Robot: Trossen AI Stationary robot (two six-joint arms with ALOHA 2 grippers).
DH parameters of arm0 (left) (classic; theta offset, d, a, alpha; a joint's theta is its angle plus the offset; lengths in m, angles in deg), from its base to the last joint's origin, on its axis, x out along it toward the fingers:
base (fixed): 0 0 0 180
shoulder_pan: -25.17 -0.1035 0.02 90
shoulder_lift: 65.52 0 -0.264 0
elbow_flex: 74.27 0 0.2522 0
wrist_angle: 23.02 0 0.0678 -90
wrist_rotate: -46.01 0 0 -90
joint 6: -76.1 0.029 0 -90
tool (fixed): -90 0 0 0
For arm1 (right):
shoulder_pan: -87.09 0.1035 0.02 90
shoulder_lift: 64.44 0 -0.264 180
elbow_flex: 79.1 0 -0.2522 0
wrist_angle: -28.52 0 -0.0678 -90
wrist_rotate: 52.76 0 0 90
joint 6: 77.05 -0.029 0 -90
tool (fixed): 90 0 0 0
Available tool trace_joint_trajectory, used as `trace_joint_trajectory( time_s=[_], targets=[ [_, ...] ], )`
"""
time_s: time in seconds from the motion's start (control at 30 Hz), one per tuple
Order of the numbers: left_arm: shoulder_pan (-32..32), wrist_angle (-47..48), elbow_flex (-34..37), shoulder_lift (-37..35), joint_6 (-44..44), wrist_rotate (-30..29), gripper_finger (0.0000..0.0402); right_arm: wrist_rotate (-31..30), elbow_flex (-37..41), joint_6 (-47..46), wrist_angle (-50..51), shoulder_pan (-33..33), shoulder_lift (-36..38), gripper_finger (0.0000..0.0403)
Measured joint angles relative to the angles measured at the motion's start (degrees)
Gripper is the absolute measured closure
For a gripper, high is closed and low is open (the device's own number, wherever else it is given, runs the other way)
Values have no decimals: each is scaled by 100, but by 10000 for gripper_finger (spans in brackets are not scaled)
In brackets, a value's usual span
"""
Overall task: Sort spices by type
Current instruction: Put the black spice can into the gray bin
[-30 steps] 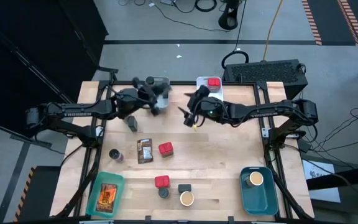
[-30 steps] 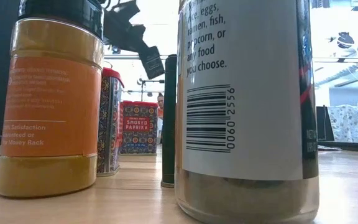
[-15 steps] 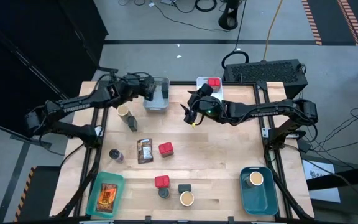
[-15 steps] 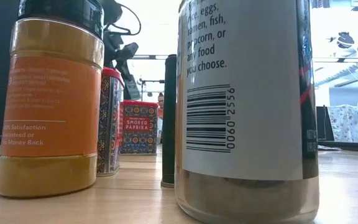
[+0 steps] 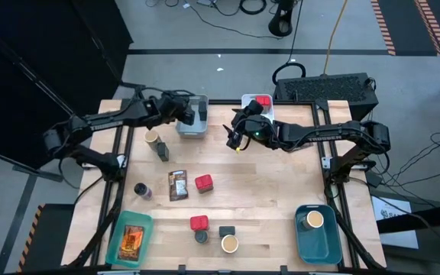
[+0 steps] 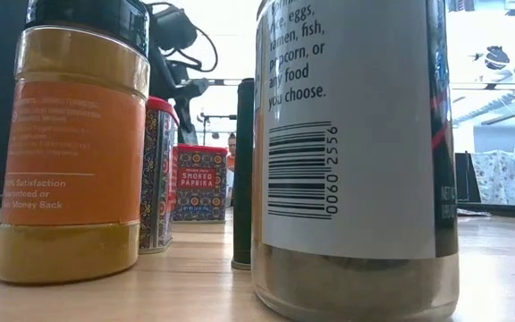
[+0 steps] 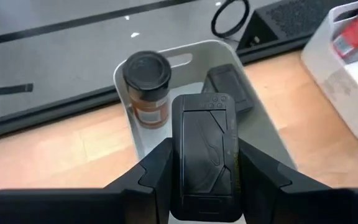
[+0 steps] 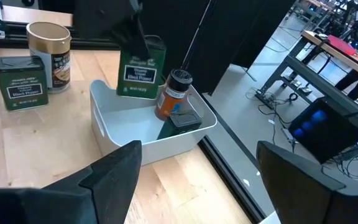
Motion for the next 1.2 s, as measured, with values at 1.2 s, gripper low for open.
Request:
trace_joint_trajectory(
  time_s=[1.2],
  targets=[
    [159,-935,-1,1076,-101,-814,267,30,2,42,29,-72,0,103]
  ],
)
